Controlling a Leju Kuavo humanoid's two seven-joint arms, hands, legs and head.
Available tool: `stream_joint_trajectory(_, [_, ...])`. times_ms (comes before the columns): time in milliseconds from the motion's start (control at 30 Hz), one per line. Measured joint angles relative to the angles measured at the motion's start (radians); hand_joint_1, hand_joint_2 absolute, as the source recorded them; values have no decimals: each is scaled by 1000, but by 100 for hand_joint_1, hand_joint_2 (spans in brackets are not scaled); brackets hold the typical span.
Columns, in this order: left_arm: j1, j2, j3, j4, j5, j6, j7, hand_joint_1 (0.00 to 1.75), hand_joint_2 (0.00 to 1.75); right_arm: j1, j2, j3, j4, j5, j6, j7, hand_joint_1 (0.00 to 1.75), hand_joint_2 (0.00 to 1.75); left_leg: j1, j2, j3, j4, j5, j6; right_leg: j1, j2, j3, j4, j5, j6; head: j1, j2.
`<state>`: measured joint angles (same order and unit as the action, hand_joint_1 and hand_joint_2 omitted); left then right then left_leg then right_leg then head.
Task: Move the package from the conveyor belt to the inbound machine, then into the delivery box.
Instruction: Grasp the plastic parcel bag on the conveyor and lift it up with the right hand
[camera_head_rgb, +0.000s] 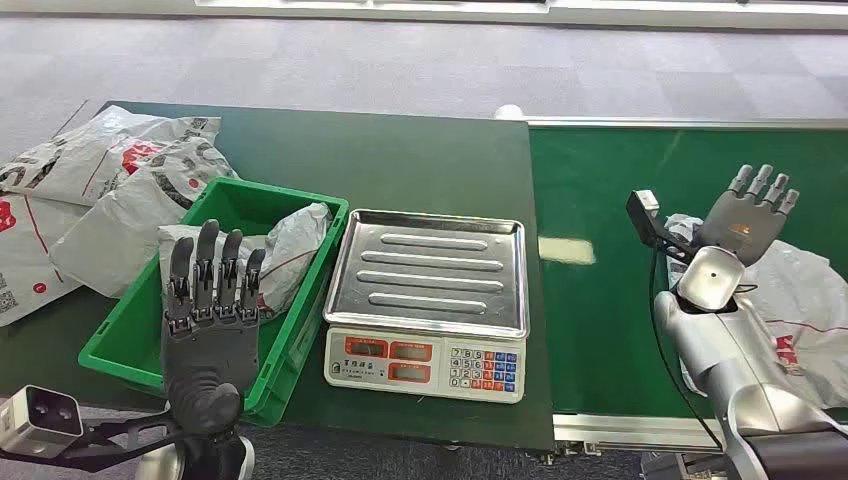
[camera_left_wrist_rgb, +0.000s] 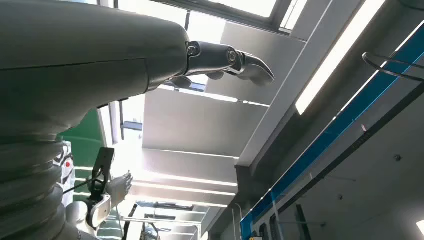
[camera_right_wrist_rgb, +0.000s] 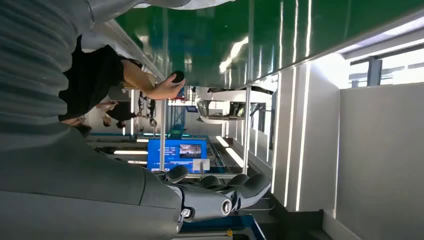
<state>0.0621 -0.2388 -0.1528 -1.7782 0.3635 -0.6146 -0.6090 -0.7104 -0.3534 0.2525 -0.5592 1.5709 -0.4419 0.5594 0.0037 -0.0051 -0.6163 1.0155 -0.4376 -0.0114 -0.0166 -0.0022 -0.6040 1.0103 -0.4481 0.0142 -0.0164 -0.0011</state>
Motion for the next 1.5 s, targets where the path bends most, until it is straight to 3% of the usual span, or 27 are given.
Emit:
stream_joint_trajectory(100, [0, 0, 0, -1, 0, 0, -2, 0, 175, -12, -7, -1, 29, -1, 46, 17, 0, 175, 0, 0, 0, 0, 0, 0, 0, 0, 0, 0, 0, 0, 0, 0])
stream_joint_trajectory(300, [-15, -1, 1, 6, -8, 11, -15, 0, 175, -42, -38, -74, 149, -59, 415, 38, 0, 175, 0, -1, 0, 0, 0, 1, -1, -3, 1, 0, -1, 2, 0, 0])
stream_joint_trajectory(633, [-38, -9, 1, 31, -40, 37, -40, 0, 175, -63, -33, -191, 220, -96, 612, -13, 0, 175, -1, 0, 0, 0, 0, 2, -2, 0, 0, 0, -1, 3, 0, 0])
stream_joint_trajectory(1367, [-48, -9, 1, 60, -50, 33, -54, 0, 175, -110, -30, -232, 253, -93, 680, -7, 0, 175, -1, 0, 0, 0, 0, 2, -2, -1, 1, 0, -1, 3, 0, 0])
stream_joint_trajectory(1500, [-59, -10, 1, 64, -54, 31, -54, 0, 175, -114, -30, -245, 258, -96, 743, -3, 0, 175, -1, 0, 0, 0, 0, 2, -2, -1, 1, 0, -1, 3, 0, 0])
